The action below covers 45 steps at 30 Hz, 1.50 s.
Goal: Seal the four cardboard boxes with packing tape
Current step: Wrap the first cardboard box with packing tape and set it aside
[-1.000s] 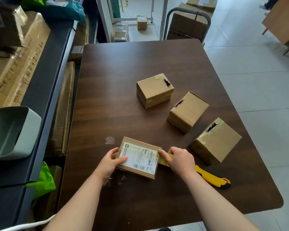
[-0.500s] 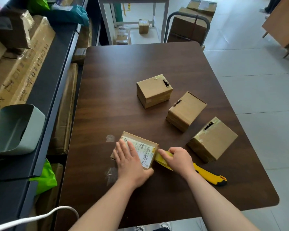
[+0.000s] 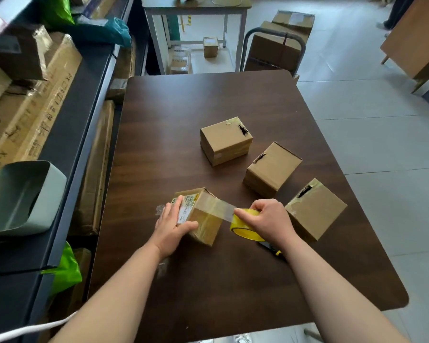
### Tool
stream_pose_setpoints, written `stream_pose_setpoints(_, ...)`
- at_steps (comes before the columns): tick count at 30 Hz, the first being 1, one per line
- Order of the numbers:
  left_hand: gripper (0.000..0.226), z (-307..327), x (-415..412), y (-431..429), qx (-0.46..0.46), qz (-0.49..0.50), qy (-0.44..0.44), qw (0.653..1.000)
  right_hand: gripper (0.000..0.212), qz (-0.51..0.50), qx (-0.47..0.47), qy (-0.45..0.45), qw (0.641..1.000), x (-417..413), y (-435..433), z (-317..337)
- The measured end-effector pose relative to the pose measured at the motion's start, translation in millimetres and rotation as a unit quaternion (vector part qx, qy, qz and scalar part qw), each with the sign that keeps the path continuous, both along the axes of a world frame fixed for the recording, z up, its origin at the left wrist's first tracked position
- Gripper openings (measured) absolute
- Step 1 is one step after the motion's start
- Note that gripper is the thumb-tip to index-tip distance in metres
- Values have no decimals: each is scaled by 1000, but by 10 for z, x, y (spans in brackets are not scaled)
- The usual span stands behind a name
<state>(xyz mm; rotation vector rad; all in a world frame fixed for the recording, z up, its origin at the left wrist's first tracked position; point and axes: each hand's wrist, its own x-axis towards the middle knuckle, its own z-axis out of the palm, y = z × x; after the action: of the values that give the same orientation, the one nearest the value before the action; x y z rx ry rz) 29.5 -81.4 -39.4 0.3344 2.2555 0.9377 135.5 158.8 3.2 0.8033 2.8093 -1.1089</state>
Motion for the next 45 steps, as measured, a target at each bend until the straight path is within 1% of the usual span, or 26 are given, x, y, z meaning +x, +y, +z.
stream_pose_setpoints(4, 104, -12, -39, -39, 13, 14, -33, 999, 46, -8, -9, -20, 1000, -15, -83, -135)
stream_pose_setpoints(11, 102, -27, -95, -98, 53, 30, -64, 996, 47, -27, -5, -34, 999, -149, -180, -314)
stream_pose_setpoints(17, 97, -53, -147, -141, 103, 51, -101, 988, 48, -21, -38, -50, 998, -262, -258, -413)
stream_pose_setpoints(21, 98, 2, -134, -156, 144, 74, -122, 979, 51, -35, -75, -43, 996, -315, -324, -468)
stream_pose_setpoints(22, 95, 36, -118, -162, 143, 80, -105, 981, 51, -37, -82, -39, 995, -334, -349, -467)
stream_pose_setpoints(23, 90, 75, -100, -170, 131, 86, -66, 985, 52, -37, -86, -36, 995, -358, -378, -452)
stream_pose_setpoints(24, 83, 126, -71, -185, 106, 94, -1, 990, 53, -37, -87, -34, 995, -389, -413, -435)
stream_pose_setpoints(25, 76, 184, -34, -194, 67, 99, 91, 989, 53, -38, -85, -32, 995, -426, -450, -410)
stream_pose_setpoints(26, 71, 240, 9, -185, 16, 91, 198, 976, 54, -39, -80, -32, 996, -467, -487, -387)
stream_pose_setpoints(27, 73, 277, 49, -155, -42, 65, 291, 954, 55, -41, -74, -33, 996, -505, -521, -365)
stream_pose_setpoints(28, 81, 300, 99, -107, -103, 27, 347, 932, 55, -42, -68, -34, 996, -538, -551, -350)
stream_pose_setpoints(29, 96, 317, 151, -56, -158, -6, 364, 918, 55, -40, -62, -34, 997, -563, -577, -337)
stream_pose_setpoints(30, 112, 317, 180, -18, -201, -24, 350, 915, 54, -35, -56, -33, 997, -579, -603, -325)
stream_pose_setpoints(31, 120, 309, 186, 12, -221, -20, 329, 918, 53, -26, -52, -30, 998, -586, -623, -314)
stream_pose_setpoints(32, 121, 305, 159, 30, -217, -3, 305, 927, 52, -17, -51, -25, 998, -585, -631, -294)
stream_pose_setpoints(35, 109, 389, 31, 33, -108, 74, 235, 963, 58, -4, -65, 28, 998, -535, -522, -163)
stream_pose_setpoints(37, 102, 414, -25, 69, -31, 112, 187, 976, 62, -8, -80, 85, 993, -499, -345, -52)
stream_pose_setpoints(39, 97, 395, -2, 157, 41, 135, 124, 982, 62, -2, -84, 107, 991, -458, -192, 54)
stream_pose_setpoints(42, 86, 285, 83, 273, 116, 169, 22, 979, 52, -2, -51, 70, 996, -289, -41, 103)
stream_pose_setpoints(45, 69, 166, 73, 210, 183, 260, -81, 945, 51, -60, -45, 28, 997, -25, 164, -20)
